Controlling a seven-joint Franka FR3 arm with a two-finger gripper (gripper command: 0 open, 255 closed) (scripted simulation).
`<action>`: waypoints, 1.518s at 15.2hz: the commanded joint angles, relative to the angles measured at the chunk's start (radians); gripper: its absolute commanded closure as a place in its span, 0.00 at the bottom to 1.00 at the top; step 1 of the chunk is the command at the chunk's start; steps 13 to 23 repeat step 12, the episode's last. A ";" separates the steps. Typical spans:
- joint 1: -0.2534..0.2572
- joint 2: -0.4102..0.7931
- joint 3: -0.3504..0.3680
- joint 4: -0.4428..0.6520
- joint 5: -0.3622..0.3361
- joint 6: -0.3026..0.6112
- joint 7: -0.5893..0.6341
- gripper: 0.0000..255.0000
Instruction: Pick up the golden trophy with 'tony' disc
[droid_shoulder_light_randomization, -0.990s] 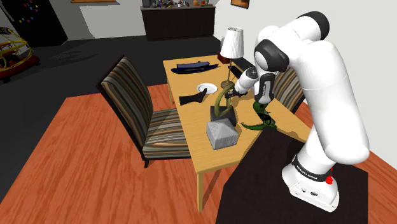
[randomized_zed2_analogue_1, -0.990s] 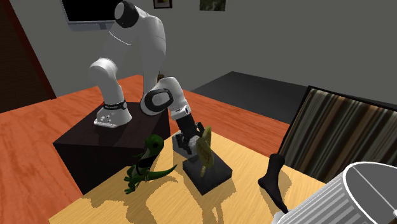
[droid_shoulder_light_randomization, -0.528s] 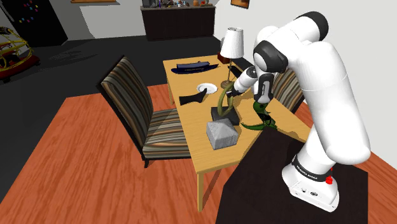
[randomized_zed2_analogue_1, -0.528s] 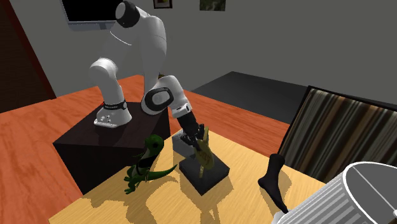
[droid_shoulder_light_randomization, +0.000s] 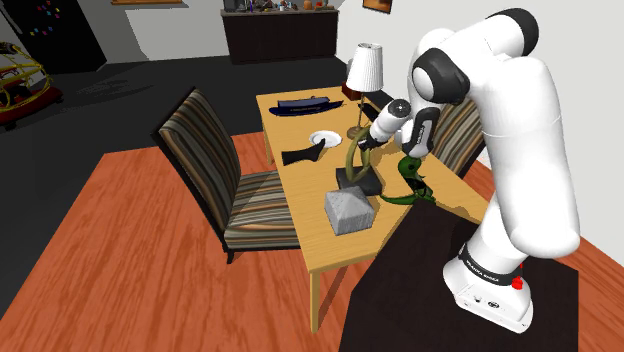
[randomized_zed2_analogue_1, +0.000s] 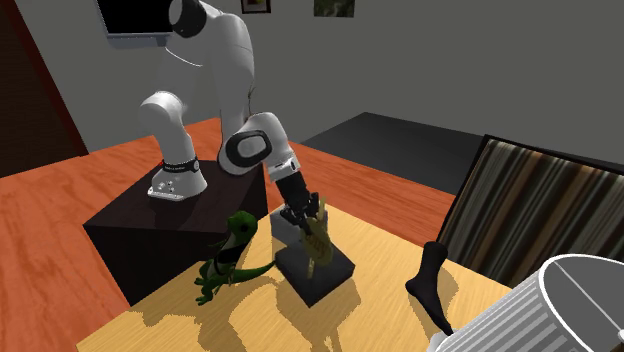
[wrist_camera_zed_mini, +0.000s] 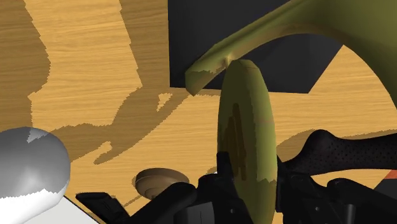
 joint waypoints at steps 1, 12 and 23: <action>-0.037 -0.058 0.037 0.003 -0.050 -0.049 0.011 1.00; -0.397 -0.317 0.439 -0.049 0.015 -0.280 -0.203 1.00; -0.397 -0.317 0.439 -0.049 0.015 -0.280 -0.203 1.00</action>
